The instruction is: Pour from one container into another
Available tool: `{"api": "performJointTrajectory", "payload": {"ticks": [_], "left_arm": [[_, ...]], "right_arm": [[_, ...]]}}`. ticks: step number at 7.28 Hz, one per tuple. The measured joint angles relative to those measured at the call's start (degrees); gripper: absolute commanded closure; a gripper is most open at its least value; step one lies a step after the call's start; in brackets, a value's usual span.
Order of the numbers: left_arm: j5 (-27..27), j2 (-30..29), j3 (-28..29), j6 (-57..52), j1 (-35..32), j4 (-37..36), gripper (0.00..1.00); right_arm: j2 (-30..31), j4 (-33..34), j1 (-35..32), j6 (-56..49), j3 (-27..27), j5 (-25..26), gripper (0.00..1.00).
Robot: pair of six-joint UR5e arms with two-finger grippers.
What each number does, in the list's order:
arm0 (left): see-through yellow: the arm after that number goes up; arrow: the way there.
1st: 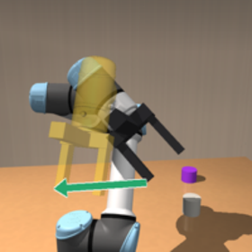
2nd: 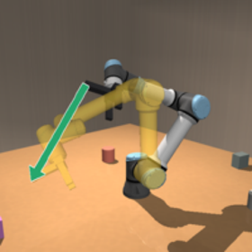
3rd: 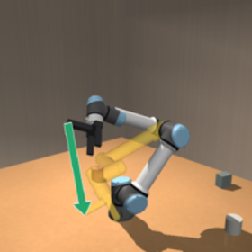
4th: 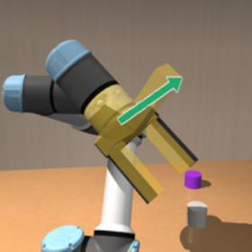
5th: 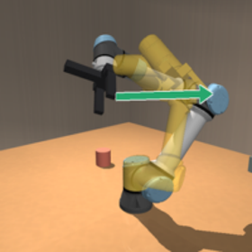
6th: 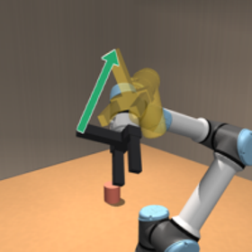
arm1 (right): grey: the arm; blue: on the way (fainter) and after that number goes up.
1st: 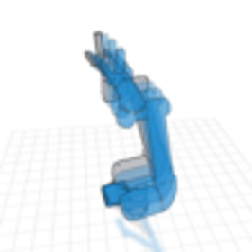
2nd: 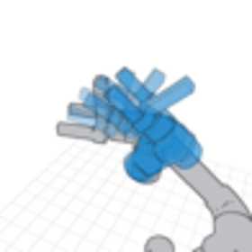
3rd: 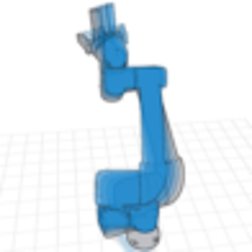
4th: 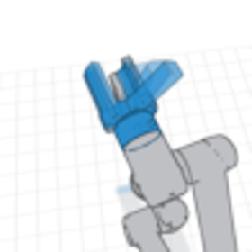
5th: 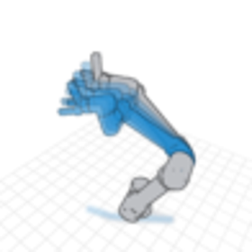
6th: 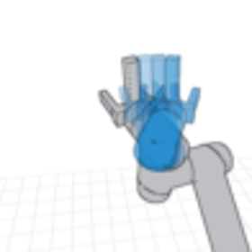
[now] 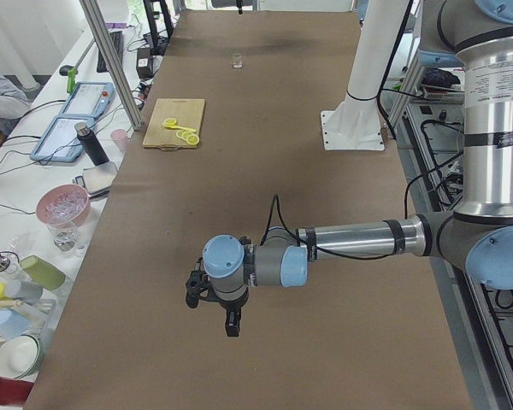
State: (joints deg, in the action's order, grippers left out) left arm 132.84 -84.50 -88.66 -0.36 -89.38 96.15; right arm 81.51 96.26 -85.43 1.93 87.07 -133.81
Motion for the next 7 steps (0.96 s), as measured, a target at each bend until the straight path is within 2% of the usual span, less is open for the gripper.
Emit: {"api": "performJointTrajectory", "payload": {"ticks": [7], "left_arm": [[0.2, -0.3, -0.3, 0.0, 0.0, 0.1, 0.01]], "right_arm": [[0.9, -0.5, 0.0, -0.4, 0.2, 0.1, 0.00]]}}
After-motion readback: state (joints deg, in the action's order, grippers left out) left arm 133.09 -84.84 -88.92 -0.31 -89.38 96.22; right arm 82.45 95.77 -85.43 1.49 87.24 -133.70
